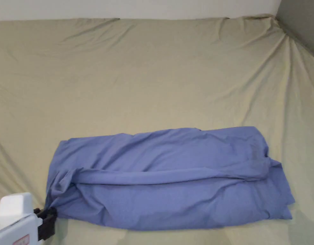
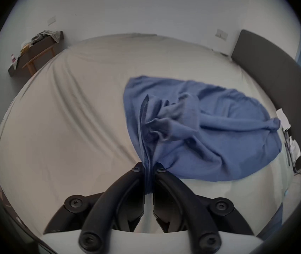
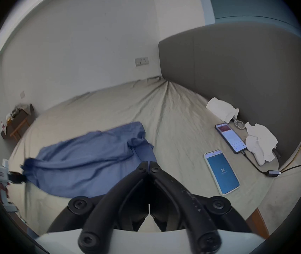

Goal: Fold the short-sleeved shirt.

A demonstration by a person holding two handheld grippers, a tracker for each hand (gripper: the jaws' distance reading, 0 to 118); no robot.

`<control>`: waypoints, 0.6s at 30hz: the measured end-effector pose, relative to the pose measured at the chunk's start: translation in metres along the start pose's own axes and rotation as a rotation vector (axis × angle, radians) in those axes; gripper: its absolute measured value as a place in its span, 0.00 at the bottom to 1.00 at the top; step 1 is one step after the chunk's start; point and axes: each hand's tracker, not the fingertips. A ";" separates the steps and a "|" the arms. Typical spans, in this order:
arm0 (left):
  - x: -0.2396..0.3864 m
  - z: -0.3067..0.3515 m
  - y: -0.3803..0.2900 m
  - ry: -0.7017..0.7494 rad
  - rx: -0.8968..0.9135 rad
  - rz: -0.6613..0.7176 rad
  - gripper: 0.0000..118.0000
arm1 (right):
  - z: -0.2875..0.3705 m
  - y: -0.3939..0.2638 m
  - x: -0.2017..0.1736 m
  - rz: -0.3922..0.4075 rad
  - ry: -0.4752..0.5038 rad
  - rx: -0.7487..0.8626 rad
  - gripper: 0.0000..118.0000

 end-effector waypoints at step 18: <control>0.017 0.032 0.011 -0.045 0.055 0.025 0.05 | -0.152 -0.028 0.001 0.080 0.192 -0.330 0.09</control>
